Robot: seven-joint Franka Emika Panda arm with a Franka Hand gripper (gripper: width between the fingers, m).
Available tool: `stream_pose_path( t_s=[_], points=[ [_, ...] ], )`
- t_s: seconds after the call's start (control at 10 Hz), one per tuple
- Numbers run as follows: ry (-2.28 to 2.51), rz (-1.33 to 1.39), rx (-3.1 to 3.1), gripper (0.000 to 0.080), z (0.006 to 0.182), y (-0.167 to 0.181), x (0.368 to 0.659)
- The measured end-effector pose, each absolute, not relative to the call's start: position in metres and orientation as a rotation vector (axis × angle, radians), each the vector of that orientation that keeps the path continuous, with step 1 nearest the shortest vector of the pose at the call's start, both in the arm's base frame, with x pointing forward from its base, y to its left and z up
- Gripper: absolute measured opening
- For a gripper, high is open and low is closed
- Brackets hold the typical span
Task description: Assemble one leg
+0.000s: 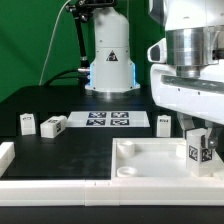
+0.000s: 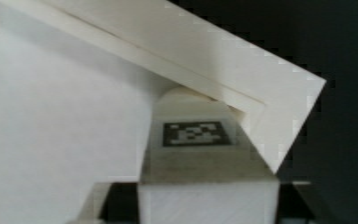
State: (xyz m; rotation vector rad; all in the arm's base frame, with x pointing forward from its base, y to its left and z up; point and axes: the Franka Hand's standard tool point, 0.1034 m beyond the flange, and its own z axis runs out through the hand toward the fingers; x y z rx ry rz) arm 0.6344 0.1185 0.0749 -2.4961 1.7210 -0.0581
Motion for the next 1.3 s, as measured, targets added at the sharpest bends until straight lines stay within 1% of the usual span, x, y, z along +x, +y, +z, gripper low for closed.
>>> stream_pose_path(
  t_s=[0.2,0.4,0.6,0.7,0.8,0.9,1.1,1.3],
  points=[
    [1.986,-0.03,-2.284,0.0293,0.0748,0.1204,0.6341],
    [2.12,-0.008,-2.148,0.0293,0.0746,0.1199,0.6342],
    [2.071,-0.011,-2.197,0.0293,0.074,0.1204,0.6339],
    [2.065,-0.01,-2.204,0.0449,0.0732,0.121,0.6334],
    [2.025,-0.014,-2.242,0.0574,0.0732,0.1211,0.6334],
    [1.864,-0.029,-2.378,0.0634,0.0733,0.1207,0.6336],
    [1.627,-0.041,-2.552,0.0645,0.0736,0.1225,0.6333],
    [1.281,-0.066,-2.751,0.0649,0.0735,0.1216,0.6335]
  ],
)
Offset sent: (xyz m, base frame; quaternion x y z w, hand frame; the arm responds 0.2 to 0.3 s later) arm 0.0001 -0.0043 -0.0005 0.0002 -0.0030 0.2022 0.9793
